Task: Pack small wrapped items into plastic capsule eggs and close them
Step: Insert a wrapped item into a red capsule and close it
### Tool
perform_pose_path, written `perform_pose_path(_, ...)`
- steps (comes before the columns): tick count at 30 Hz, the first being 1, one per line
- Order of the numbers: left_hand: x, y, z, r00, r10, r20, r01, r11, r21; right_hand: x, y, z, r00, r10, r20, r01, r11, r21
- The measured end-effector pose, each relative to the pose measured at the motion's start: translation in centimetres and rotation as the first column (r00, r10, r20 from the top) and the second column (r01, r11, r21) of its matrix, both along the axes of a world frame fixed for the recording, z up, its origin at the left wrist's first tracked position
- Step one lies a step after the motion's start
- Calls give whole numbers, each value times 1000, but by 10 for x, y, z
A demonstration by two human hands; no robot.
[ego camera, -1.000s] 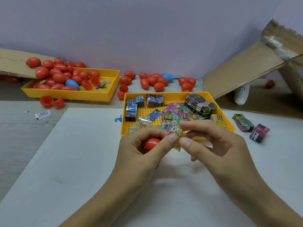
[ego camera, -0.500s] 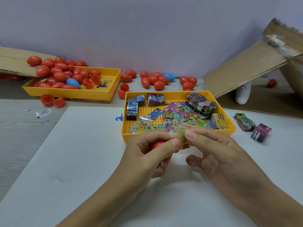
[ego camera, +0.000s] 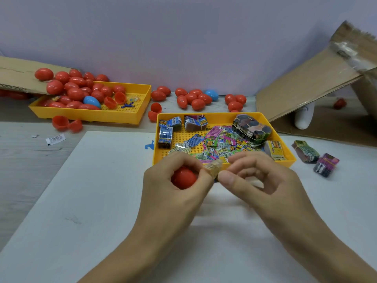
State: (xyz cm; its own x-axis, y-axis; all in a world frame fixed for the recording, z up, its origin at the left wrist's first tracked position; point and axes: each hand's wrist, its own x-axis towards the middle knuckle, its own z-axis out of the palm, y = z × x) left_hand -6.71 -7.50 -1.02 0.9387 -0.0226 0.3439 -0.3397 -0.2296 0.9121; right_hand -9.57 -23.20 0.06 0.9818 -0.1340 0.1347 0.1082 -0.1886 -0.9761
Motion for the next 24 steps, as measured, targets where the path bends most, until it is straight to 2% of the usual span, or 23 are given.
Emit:
perform_pose_path(3,-1,3,2,982,-24,186,-12,982,190,-4,0,-2,987,47,156,-32,995,-96)
perform_pose_path(6,0,3,2,952,-53,303,-45,951,307,-5,-1,-3,970,130,206,-90,977,-195)
perform_pose_path(9,-1,4,1,934,-65,350,-56,944,324,-3,-1,-4,978,130,162,-109,985,-136)
perform_pose_path(12,-2,3,0,910,-60,411,-94,934,345,-3,-3,-6,990,61,124,-51,995,-80)
perform_pose_path(17,-6,-1,-4,866,-113,488,-93,921,378,-5,2,-9,987,33,160,10,966,-258)
perform_pose_path(19,-6,-1,-3,856,-136,499,-88,913,399,-5,2,-10,984,47,173,5,957,-290)
perform_pose_path(21,-6,0,0,876,-148,459,-24,937,349,-4,0,-9,987,40,156,3,965,-263)
perform_pose_path(24,-7,0,5,951,-133,278,95,985,144,0,-5,-5,996,4,87,1,998,-58)
